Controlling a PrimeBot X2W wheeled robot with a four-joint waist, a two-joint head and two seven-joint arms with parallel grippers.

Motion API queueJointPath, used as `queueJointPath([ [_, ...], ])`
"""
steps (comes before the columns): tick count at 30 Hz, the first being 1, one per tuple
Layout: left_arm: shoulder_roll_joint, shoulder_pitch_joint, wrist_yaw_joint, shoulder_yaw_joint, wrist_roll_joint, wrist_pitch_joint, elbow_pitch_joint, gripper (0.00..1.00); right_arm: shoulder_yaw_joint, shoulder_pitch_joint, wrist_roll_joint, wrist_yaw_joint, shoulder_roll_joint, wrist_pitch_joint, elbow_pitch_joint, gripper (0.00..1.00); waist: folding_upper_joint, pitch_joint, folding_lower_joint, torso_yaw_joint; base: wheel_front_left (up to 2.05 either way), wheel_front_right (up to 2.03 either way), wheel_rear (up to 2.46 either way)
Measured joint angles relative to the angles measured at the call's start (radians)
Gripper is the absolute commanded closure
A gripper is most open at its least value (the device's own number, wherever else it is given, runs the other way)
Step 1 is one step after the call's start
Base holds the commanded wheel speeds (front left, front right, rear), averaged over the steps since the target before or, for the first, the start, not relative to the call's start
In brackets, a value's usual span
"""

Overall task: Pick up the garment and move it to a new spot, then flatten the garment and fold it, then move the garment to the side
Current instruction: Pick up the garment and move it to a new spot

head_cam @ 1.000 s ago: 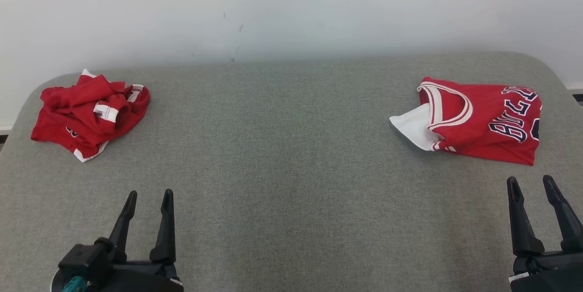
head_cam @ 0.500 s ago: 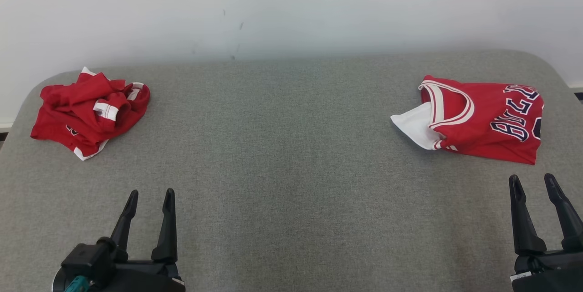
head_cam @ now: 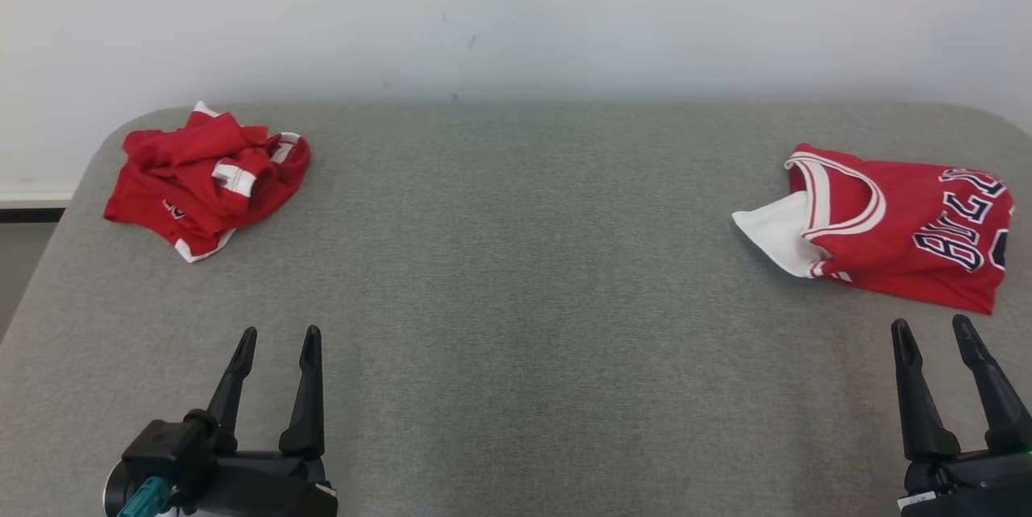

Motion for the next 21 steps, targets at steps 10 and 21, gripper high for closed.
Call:
queueJointPath([
  [10,0.000,-0.005,0.000,0.010,0.007,0.000,0.006,0.00,0.030,-0.036,-0.009,0.042,0.028,0.000,0.028,0.00,0.0000,-0.003,0.0000,0.080,0.00,0.00,0.00],
  [21,0.002,-0.012,0.000,0.024,0.008,0.000,0.002,0.00,0.060,-0.100,-0.033,0.065,0.049,0.000,0.048,0.00,0.0001,0.008,0.0000,0.158,0.00,0.00,0.00],
])
